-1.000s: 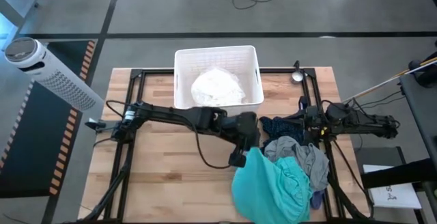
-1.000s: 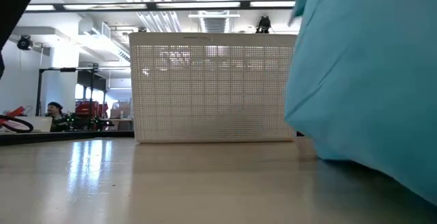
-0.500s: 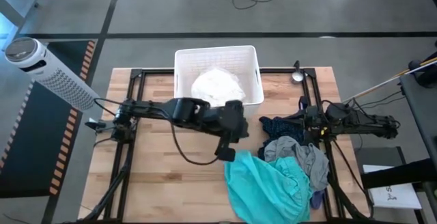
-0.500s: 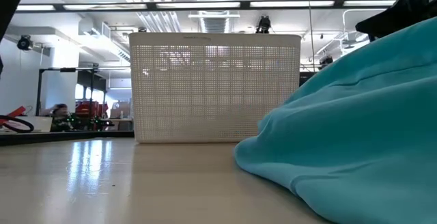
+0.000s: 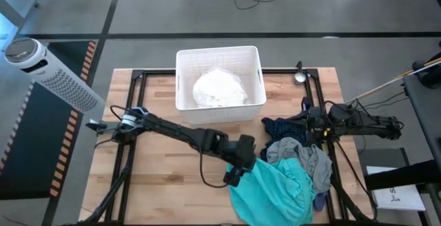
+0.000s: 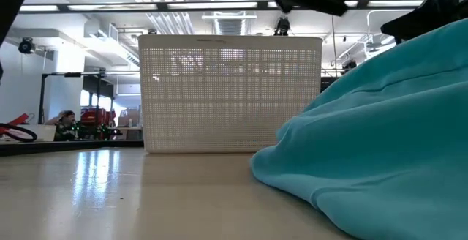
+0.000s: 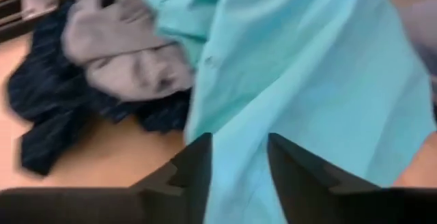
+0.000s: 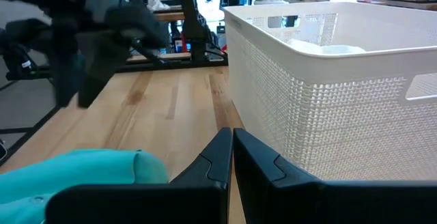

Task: Sort clothes
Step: Move the light blue shorts to the middle left of the table

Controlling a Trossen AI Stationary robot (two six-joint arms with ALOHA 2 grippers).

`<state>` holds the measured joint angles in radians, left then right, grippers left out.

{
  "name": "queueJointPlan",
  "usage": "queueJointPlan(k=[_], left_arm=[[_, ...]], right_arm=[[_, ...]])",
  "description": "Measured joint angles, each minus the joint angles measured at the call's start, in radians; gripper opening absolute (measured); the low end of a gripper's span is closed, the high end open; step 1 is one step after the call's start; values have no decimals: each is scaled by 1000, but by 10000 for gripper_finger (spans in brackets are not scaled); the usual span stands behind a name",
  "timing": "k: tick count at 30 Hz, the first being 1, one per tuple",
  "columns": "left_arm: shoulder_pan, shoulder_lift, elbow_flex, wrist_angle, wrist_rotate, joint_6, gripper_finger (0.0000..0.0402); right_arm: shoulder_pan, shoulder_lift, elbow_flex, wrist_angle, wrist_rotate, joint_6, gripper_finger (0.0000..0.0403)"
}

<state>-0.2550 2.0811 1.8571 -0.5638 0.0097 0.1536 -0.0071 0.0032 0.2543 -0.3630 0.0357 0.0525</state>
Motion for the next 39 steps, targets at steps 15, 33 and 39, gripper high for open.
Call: queueJointPlan(k=[15, 33, 39], left_arm=[[-24, 5, -117, 205, 0, 112, 252], [-23, 78, -90, 242, 2, 156, 208], [-22, 78, -100, 248, 19, 150, 223]], right_arm=[[0, 0, 0, 0, 0, 0, 0], [0, 0, 0, -1, 0, 0, 0], [0, 0, 0, 0, 0, 0, 0]])
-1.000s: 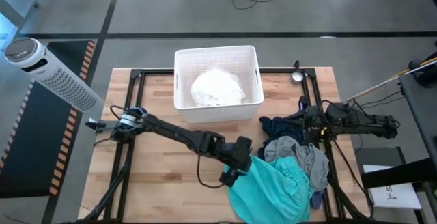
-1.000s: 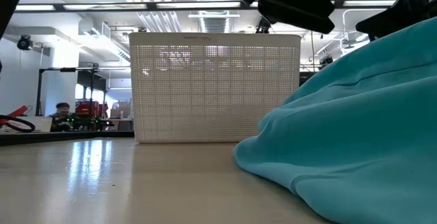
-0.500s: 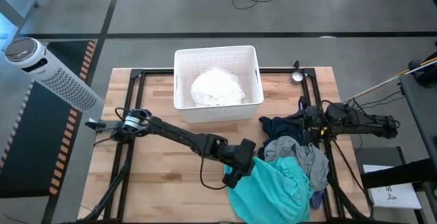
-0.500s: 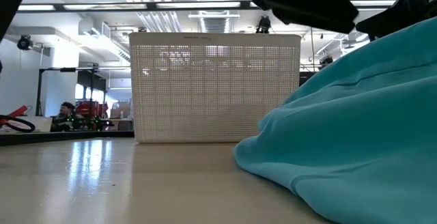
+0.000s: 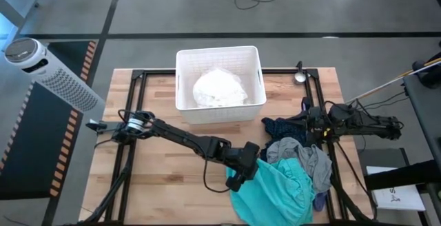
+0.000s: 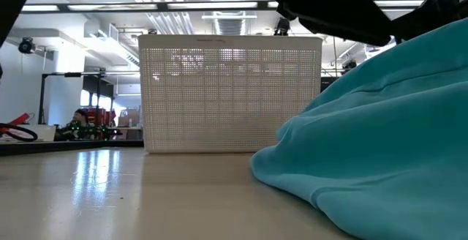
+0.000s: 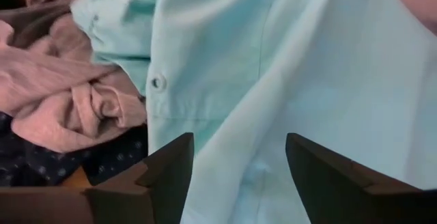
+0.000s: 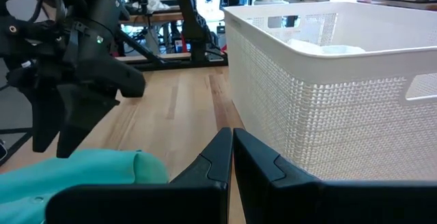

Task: Sort clothes
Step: Move the light blue shorts to the middle left of the table

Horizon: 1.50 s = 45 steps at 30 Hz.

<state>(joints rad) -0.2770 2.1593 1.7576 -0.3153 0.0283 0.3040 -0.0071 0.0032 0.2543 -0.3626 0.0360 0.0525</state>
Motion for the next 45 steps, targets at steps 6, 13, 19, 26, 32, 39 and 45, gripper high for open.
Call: queueJointPlan(k=[6, 13, 19, 26, 32, 39, 45], left_arm=[[0, 0, -9, 44, 14, -25, 232], [4, 0, -20, 54, 19, -25, 228], [4, 0, -43, 83, 41, -29, 219], [4, 0, -72, 118, 42, -33, 228], [7, 30, -72, 129, 42, -44, 230], [7, 117, -19, 127, 43, -59, 218], [7, 129, 13, 103, 35, -49, 179]], right_arm=[[0, 0, 0, -1, 0, 0, 0], [0, 0, 0, 0, 0, 0, 0], [0, 0, 0, 0, 0, 0, 0], [0, 0, 0, -1, 0, 0, 0], [0, 0, 0, -1, 0, 0, 0], [0, 0, 0, 0, 0, 0, 0], [0, 0, 0, 0, 0, 0, 0]])
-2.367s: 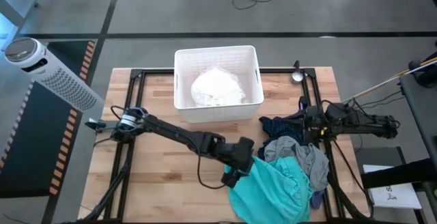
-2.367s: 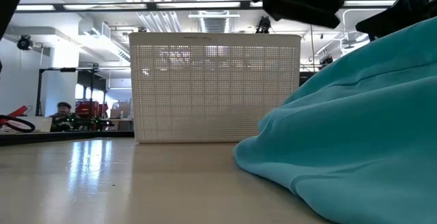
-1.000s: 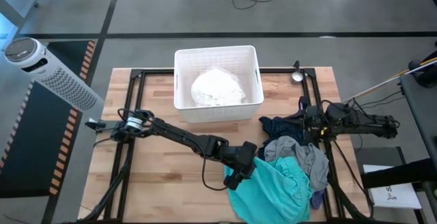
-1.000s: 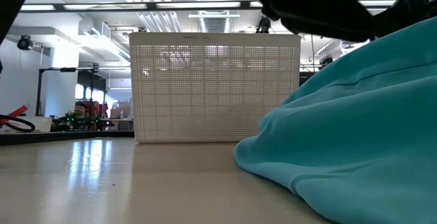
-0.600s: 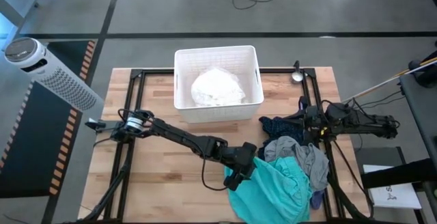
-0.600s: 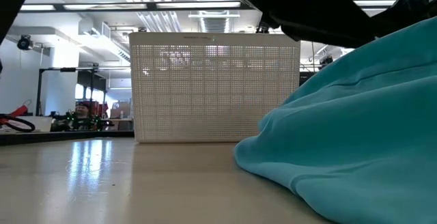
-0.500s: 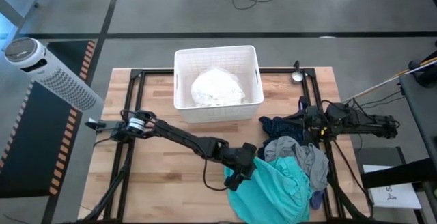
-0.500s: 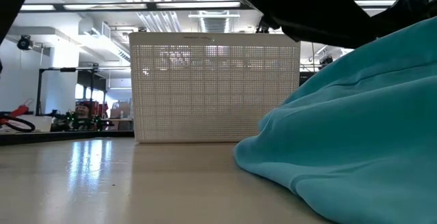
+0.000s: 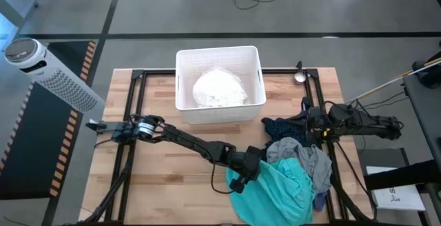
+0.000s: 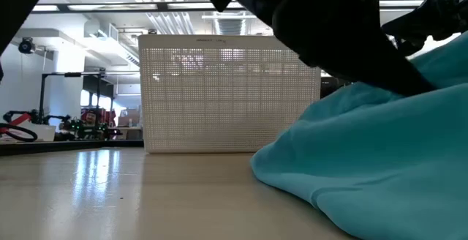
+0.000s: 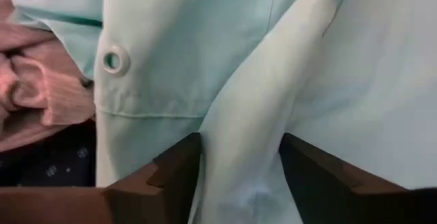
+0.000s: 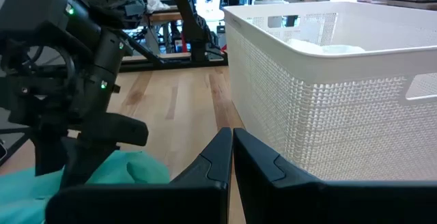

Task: Sort clothes
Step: Move the light blue shorts to the middle left of the table

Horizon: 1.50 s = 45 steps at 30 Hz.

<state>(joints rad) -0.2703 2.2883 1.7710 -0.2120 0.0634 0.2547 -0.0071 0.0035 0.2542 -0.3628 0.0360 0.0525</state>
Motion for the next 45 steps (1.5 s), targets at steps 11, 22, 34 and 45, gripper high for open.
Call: queueJointPlan(k=[11, 22, 34, 45], left_arm=[[0, -22, 32, -164, -155, 37, 8], [-20, -84, 387, -730, -400, 37, 1], [-96, -301, 546, -1187, -716, -263, 0], [-190, -532, 546, -1201, -774, -394, 0]], right_arm=[[0, 0, 0, 0, 0, 0, 0], [0, 0, 0, -1, 0, 0, 0], [0, 0, 0, 0, 0, 0, 0], [0, 0, 0, 0, 0, 0, 0]])
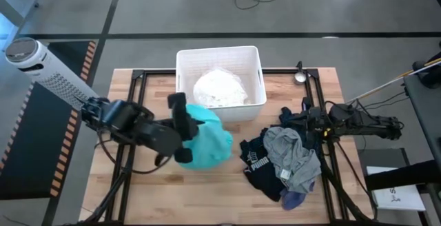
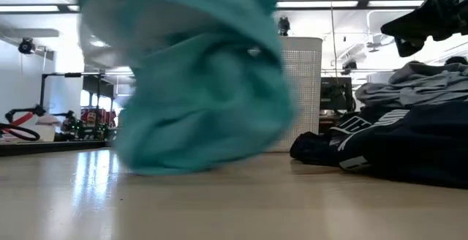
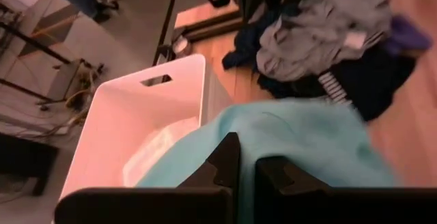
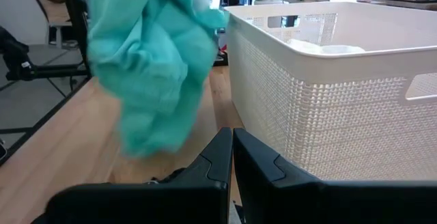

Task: Sort clothes
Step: Move the light blue shorts to the middle left of the table

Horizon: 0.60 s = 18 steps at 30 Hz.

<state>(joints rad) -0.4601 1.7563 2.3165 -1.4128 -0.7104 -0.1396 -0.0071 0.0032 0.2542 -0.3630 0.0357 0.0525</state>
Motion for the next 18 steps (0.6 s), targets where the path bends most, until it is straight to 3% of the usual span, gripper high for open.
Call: queueJointPlan(k=[6, 11, 18], left_arm=[[-24, -43, 0, -34, 87, -93, 0], [-42, -29, -28, -158, 171, -242, 0], [-91, -18, -261, -148, 350, -460, 0]], right_arm=[[0, 0, 0, 1, 0, 0, 0], [0, 0, 0, 0, 0, 0, 0], [0, 0, 0, 1, 0, 0, 0]])
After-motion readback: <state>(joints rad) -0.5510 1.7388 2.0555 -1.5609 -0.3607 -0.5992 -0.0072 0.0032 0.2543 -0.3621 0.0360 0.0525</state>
